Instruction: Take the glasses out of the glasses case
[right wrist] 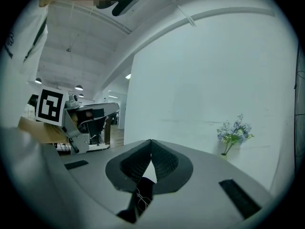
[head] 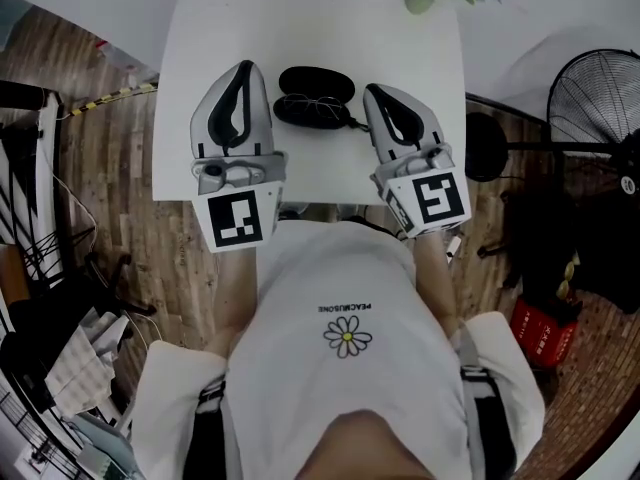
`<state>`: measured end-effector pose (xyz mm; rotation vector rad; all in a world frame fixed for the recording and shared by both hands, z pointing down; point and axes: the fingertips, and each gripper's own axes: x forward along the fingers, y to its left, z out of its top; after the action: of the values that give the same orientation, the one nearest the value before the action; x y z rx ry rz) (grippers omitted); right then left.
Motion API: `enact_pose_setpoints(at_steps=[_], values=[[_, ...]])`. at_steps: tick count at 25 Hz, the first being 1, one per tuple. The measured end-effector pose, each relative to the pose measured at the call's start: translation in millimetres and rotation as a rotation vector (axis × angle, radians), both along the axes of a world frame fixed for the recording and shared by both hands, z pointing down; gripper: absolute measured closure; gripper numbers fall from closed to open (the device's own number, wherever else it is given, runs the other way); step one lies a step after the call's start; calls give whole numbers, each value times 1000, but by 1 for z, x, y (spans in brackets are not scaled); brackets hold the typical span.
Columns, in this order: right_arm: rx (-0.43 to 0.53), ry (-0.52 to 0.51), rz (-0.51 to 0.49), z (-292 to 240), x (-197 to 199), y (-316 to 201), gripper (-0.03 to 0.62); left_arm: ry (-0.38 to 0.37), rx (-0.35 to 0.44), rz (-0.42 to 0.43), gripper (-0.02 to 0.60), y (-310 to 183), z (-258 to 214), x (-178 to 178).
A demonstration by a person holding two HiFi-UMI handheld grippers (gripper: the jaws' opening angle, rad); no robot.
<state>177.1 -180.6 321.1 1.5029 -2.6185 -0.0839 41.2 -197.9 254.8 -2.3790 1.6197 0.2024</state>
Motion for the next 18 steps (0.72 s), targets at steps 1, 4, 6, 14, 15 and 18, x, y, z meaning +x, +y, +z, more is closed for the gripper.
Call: enact_pose_setpoints(at_steps=[1,4,6,14,15,18], values=[[-2,-4,-6,1,0,0,585,-3,-1,-2,565,0,1,1],[-5,-12,-18,3,0,-3,585,-12,-3,-10,565,-3,2,1],[-6,-17,-20,3,-1,-5,585,-13,-3,-15,565,-5,1,1],[-71,-116,-153,2,-17,-18,524,-21,-32,-17,565,-11,10,-8],[-88,-119,-176,4,-21,-21,488,-26,-37,-14,565,-12,12,-9],[-136,-71,-225,21,-31,-35,377,-34,-50,-5,565,-16,16,-11]])
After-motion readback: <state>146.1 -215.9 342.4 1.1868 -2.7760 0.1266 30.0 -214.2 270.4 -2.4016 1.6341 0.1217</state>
